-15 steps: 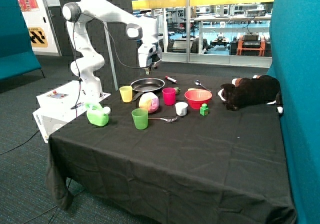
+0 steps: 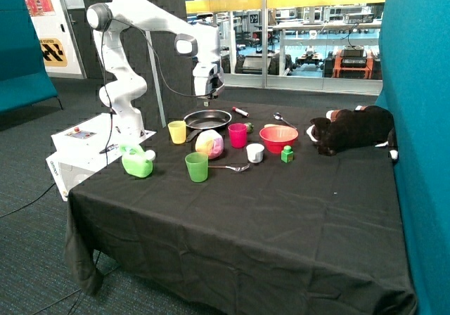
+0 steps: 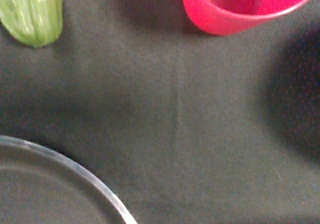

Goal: Stack the cups

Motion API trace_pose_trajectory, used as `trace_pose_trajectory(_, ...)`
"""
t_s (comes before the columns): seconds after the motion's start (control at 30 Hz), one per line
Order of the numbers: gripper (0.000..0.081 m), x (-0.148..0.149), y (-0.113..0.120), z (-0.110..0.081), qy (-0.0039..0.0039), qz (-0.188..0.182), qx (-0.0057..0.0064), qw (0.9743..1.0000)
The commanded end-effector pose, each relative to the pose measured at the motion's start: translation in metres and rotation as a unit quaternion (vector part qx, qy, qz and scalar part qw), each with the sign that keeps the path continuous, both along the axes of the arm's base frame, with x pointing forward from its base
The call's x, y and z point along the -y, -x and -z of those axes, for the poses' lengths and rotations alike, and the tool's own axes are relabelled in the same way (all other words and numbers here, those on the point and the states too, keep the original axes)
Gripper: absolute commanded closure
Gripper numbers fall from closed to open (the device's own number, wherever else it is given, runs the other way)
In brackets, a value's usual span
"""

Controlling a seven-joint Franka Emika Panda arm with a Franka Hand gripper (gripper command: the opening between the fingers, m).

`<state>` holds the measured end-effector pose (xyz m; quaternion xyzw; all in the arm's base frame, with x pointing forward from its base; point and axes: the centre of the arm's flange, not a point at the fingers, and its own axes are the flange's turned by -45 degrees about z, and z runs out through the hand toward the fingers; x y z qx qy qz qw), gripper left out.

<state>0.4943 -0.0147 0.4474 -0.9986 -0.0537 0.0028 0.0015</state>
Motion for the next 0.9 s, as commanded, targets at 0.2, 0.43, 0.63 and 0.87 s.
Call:
trace_pose_trajectory(0.2, 0.045, 0.02, 0.028, 0.007, 0.00127, -0.031, 0.003, 0.9995)
trace_pose_trajectory(0.43, 0.045, 0.028, 0.051, 0.012, 0.00127, -0.03, 0.003, 0.9995)
trace_pose_trajectory(0.63, 0.045, 0.041, 0.067, 0.014, 0.00131, -0.018, 0.0029, 0.9998)
trace_pose_trajectory(0.87, 0.0439, 0.054, 0.082, 0.016, 0.00133, -0.012, 0.0029, 0.9999)
